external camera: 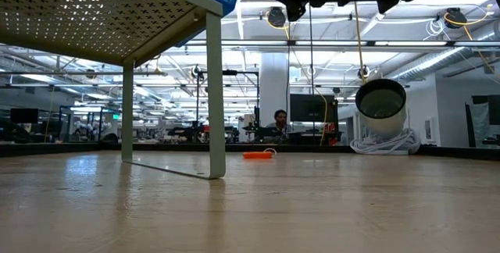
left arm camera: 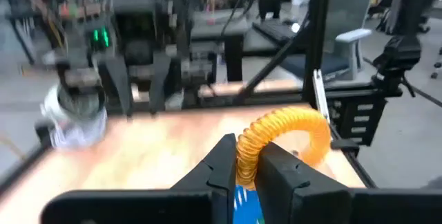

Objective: Pick & Place Office Desk Supplies
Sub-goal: Put the yellow spring rubber band into the top blue basket on the shelf, then adjust the top blue basket on the shelf

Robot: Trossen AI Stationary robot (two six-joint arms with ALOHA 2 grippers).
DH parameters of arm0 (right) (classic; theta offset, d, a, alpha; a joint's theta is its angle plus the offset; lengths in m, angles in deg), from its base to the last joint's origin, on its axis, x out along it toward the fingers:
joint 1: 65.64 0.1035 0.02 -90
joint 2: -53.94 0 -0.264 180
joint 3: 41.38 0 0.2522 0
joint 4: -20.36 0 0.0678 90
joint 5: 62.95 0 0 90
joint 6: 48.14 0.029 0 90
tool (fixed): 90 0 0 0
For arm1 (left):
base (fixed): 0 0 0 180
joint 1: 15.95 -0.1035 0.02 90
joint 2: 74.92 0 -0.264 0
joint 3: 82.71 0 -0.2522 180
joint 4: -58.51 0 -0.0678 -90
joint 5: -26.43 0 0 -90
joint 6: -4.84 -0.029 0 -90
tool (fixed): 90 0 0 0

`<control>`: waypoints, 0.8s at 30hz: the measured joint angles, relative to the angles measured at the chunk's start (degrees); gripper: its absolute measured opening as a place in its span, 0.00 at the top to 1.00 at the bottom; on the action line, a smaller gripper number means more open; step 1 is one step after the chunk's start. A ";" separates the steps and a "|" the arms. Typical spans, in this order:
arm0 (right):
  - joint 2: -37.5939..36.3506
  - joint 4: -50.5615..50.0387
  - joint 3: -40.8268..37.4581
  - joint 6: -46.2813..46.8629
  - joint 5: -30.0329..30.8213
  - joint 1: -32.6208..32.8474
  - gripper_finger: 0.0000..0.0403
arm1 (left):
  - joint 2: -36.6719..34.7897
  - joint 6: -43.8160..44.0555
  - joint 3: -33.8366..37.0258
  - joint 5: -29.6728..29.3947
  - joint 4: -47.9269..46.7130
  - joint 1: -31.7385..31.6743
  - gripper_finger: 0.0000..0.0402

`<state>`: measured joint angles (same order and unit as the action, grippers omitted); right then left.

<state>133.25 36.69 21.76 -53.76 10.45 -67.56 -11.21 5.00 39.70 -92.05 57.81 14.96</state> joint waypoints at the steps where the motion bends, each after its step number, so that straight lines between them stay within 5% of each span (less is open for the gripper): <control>1: 0.00 -0.04 0.00 0.02 0.00 0.00 0.79 | 0.11 1.90 0.06 -0.01 -0.93 -0.02 0.88; 12: -0.04 -0.85 -0.02 0.39 0.00 0.00 0.77 | 0.08 18.62 0.10 -0.10 -8.06 -1.86 0.58; 24: 1.08 -0.09 -3.43 3.10 0.13 0.86 0.76 | 0.08 18.00 0.10 0.42 -8.40 -1.55 0.32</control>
<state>134.33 36.60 18.33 -50.66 10.59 -66.69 -11.13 22.99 39.81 -91.63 49.41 13.41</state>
